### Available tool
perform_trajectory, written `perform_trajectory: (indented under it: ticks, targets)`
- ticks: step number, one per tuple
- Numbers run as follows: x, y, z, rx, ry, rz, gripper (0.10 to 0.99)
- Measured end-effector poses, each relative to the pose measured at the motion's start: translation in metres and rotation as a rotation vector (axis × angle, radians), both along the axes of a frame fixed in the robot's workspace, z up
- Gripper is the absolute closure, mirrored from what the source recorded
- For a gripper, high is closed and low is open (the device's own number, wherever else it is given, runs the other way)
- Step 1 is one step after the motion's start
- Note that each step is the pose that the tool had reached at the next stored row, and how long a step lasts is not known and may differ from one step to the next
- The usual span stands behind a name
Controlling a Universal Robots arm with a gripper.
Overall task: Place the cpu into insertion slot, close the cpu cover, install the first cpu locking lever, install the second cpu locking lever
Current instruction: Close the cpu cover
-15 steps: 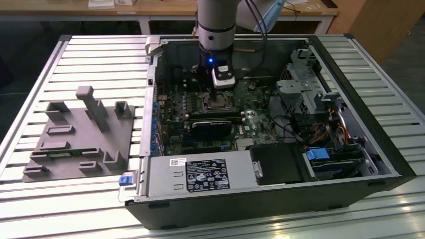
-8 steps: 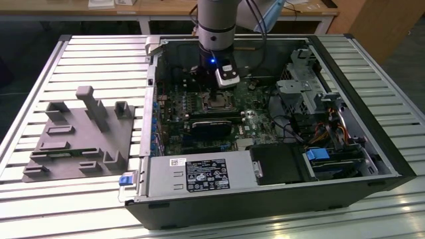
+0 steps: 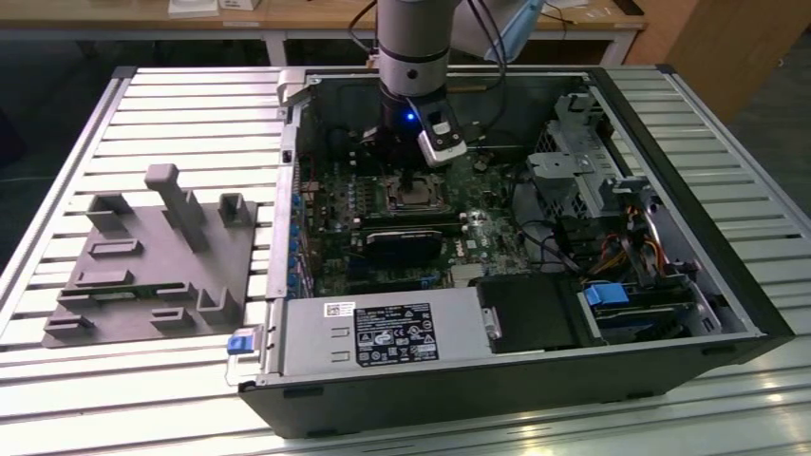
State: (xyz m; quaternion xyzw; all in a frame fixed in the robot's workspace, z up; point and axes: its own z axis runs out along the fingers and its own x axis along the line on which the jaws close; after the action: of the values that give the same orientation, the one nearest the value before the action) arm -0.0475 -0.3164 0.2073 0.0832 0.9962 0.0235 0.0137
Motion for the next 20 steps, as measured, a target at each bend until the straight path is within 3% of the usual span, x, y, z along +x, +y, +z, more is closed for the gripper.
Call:
perform_trajectory:
  ticks: [5, 14, 20]
  targets:
    - [0.0001, -0.0006, -0.0003, 0.006, -0.004, 0.006, 0.984]
    - [-0.0021, -0.0042, -0.001, 0.006, -0.0043, 0.008, 0.984]
    - [-0.0096, -0.0042, -0.0015, 0.006, -0.0049, 0.011, 0.984]
